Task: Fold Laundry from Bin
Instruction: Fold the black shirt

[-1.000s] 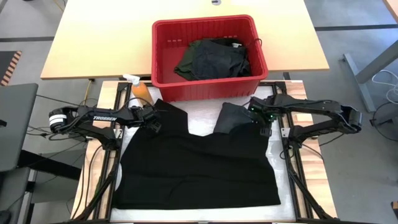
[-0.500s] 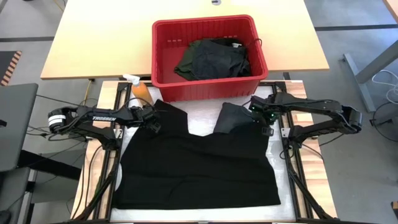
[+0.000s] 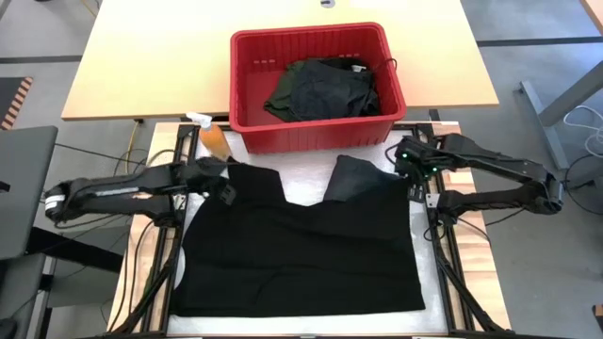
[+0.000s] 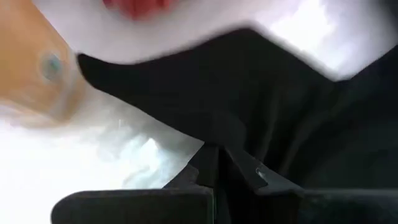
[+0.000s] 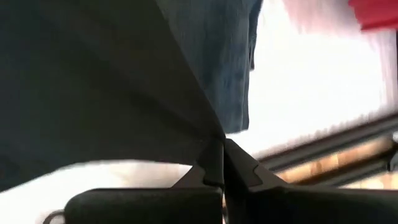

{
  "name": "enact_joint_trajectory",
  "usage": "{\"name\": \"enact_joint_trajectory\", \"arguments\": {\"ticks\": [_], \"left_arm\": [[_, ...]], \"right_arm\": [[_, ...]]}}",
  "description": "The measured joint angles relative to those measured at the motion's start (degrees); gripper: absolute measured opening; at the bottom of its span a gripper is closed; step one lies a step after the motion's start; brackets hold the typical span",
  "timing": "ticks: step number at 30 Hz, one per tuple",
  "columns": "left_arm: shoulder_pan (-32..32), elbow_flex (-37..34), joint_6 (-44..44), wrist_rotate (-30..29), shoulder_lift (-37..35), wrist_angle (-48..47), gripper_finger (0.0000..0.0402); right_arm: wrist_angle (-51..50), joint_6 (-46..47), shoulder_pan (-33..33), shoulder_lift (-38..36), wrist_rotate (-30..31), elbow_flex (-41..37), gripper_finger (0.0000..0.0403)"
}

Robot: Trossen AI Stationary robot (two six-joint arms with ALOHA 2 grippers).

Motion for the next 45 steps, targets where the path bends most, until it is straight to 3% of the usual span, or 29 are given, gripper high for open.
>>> {"name": "enact_joint_trajectory", "arguments": {"ticks": [6, 12, 19, 24, 29, 33, 39, 45], "left_arm": [[0.0, 0.0, -0.1, 0.6, -13.8, -1.9, 0.0000], [0.0, 0.0, -0.5, 2.2, -23.2, -3.5, 0.0000], [0.0, 0.6, 0.4, 2.2, -29.5, -4.4, 0.0000], [0.0, 4.9, 2.6, 2.2, -30.3, -4.3, 0.0000], [0.0, 10.3, 3.1, 6.9, -30.3, -5.9, 0.0000], [0.0, 13.1, 2.0, 14.9, -30.3, -10.8, 0.0000], [0.0, 12.4, -4.9, 26.1, -30.3, -25.5, 0.0000], [0.0, 10.4, -8.1, 37.7, -30.8, -27.1, 0.0000]], "right_arm": [[-3.5, 3.8, 0.0, -3.6, 0.4, 1.2, 0.0014], [-6.4, 6.2, 0.0, -6.2, 0.5, 2.8, 0.0014], [-11.2, 9.8, 0.0, -8.7, 0.5, 7.8, 0.0014], [-12.3, 12.4, 0.0, -10.6, 0.1, 10.7, 0.0014], [-12.4, 13.0, 0.0, -11.8, -5.9, 10.9, 0.0013], [-12.3, 13.0, 0.1, -11.9, -12.5, 10.9, 0.0013], [-12.3, 14.9, 0.5, -12.3, -29.0, 10.9, 0.0013], [-12.3, 23.1, 5.7, -15.2, -36.0, 10.2, 0.0013]]}}
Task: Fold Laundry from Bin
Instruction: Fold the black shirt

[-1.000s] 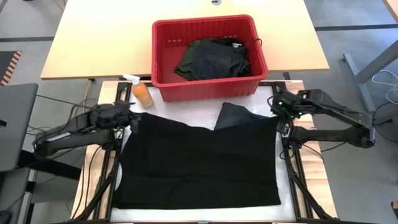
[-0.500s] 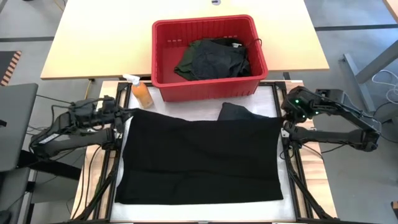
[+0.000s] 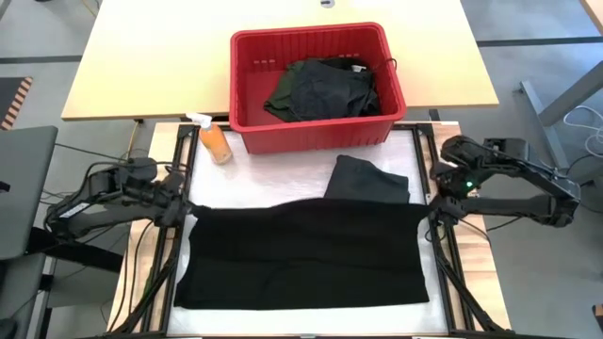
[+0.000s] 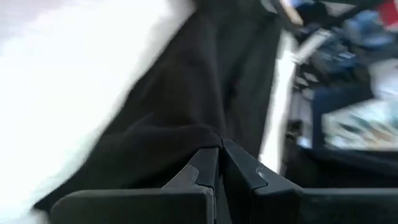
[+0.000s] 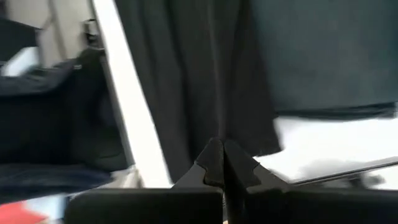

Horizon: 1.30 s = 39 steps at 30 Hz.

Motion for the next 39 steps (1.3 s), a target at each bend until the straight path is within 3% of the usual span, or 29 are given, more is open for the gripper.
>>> {"name": "enact_joint_trajectory", "arguments": {"ticks": [6, 14, 21, 26, 33, 39], "left_arm": [[0.0, 0.0, -4.6, 9.3, 0.0, 7.3, 0.0000], [0.0, 0.0, -10.8, 10.9, 0.0, -6.4, 0.0000], [0.0, -0.5, -11.7, 12.8, 0.0, -9.4, 0.0000], [0.0, -2.9, -14.9, 15.9, 0.1, -4.4, 0.0000], [-3.0, -7.2, -17.5, 18.9, 0.0, 3.9, 0.0000], [-11.8, -11.8, -22.6, 15.8, 0.0, 9.6, 0.0000]], "right_arm": [[5.0, 13.5, 6.9, -5.4, -7.1, -5.7, 0.0013], [27.7, 32.4, 17.4, -11.1, -13.4, -15.4, 0.0013], [41.3, 47.5, 31.6, -9.6, -12.9, -23.1, 0.0013], [52.2, 56.3, 42.6, -5.6, -9.3, -26.8, 0.0013], [52.5, 65.6, 56.9, 0.7, -3.7, -27.0, 0.0013], [51.1, 74.7, 65.4, 4.4, -0.2, -27.0, 0.0013]]}}
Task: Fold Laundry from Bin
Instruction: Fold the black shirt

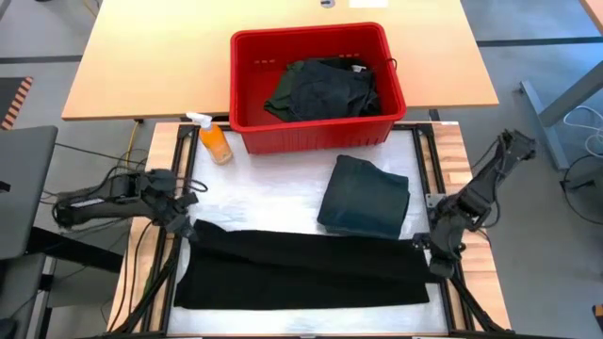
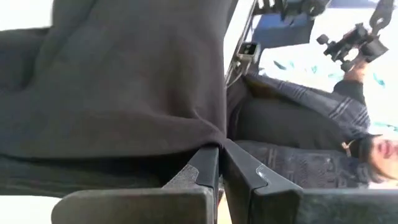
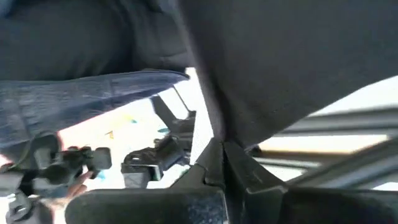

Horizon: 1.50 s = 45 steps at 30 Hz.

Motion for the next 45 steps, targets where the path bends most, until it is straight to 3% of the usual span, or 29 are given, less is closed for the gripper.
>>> {"name": "enact_joint_trajectory", "arguments": {"ticks": [6, 12, 17, 24, 32, 41, 45], "left_arm": [[-15.4, -6.8, -13.2, -4.3, 2.6, 17.9, 0.0000], [-35.1, -7.6, -26.4, -9.5, 10.0, 16.5, 0.0000], [-44.5, -7.6, -30.7, -16.4, 15.9, 18.4, 0.0000], [-49.0, -7.6, -32.6, -19.7, 25.6, 27.8, 0.0000], [-51.4, -7.6, -36.6, -13.5, 37.3, 31.7, 0.0004], [-51.4, -7.6, -32.6, -10.4, 44.0, 33.3, 0.0059], [-51.4, -7.5, -32.3, -10.7, 44.4, 33.1, 0.0082]], "right_arm": [[-0.2, 0.6, 2.8, 3.5, 2.3, 0.0, 0.0013], [0.0, 0.7, 2.8, 7.4, 2.8, 0.1, 0.0013], [0.5, -1.4, 2.9, 12.7, 2.7, 0.1, 0.0013], [3.2, -2.8, 3.1, 19.5, 0.3, 0.1, 0.0016], [5.9, -3.0, 5.2, 23.0, 0.7, 0.1, 0.0049], [5.7, -4.0, 5.1, 23.3, 1.5, 0.1, 0.0056], [3.3, -4.5, 5.1, 23.3, 8.6, 0.1, 0.0056]]}}
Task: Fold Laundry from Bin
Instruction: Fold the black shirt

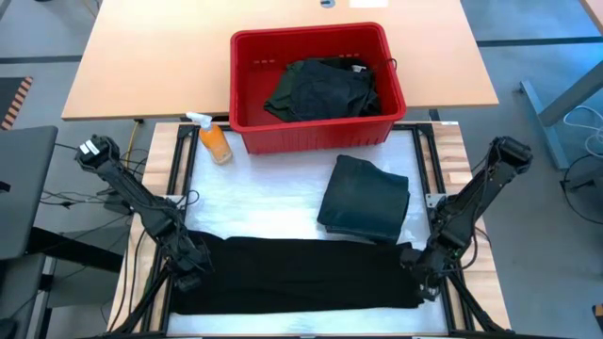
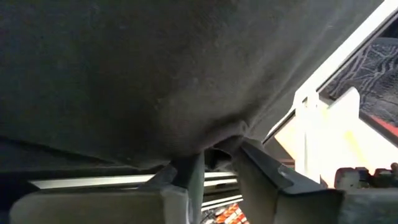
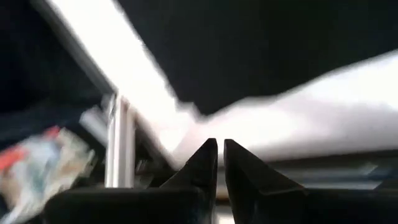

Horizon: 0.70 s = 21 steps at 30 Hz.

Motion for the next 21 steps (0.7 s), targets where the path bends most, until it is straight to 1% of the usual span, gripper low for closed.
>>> {"name": "enact_joint_trajectory", "arguments": {"ticks": [2, 3, 5, 8, 11, 15, 18, 19, 21], "left_arm": [[0.0, 0.0, -0.1, 0.7, 0.0, 0.4, 0.0090], [0.0, 0.0, -0.3, 1.6, -0.2, 0.6, 0.0094], [0.0, 0.0, -0.5, 3.6, -0.7, 1.3, 0.0100], [0.5, 0.0, -1.5, 4.9, -2.3, 1.3, 0.0104], [1.5, 0.0, -2.8, 5.9, -5.1, 1.4, 0.0105], [3.0, 0.0, -4.7, 6.0, -10.4, 1.3, 0.0105], [4.4, 0.0, -4.3, 2.8, -14.4, 0.9, 0.0105], [5.0, 0.0, -3.1, 0.3, -15.6, 0.9, 0.0105], [6.3, 0.0, 1.4, -6.7, -17.3, 0.8, 0.0105]], "right_arm": [[-1.6, 0.9, 0.0, 0.0, 3.9, 0.0, 0.0057], [-2.3, 1.3, -0.1, 0.0, 4.7, 0.0, 0.0057], [-3.9, 1.5, -0.4, -0.4, 4.7, 0.0, 0.0057], [-5.7, 1.5, -0.4, -1.6, 5.6, 0.0, 0.0057], [-6.7, 1.5, -0.4, -3.2, 7.2, 0.0, 0.0057], [-7.9, 1.4, -0.4, -5.2, 11.9, 0.0, 0.0057], [-7.4, -0.3, -0.4, -5.7, 17.8, 0.0, 0.0057], [-7.2, -0.9, -0.4, -5.7, 20.2, 0.0, 0.0057], [-6.9, -2.6, -0.4, -5.3, 24.1, 0.0, 0.0057]]}}
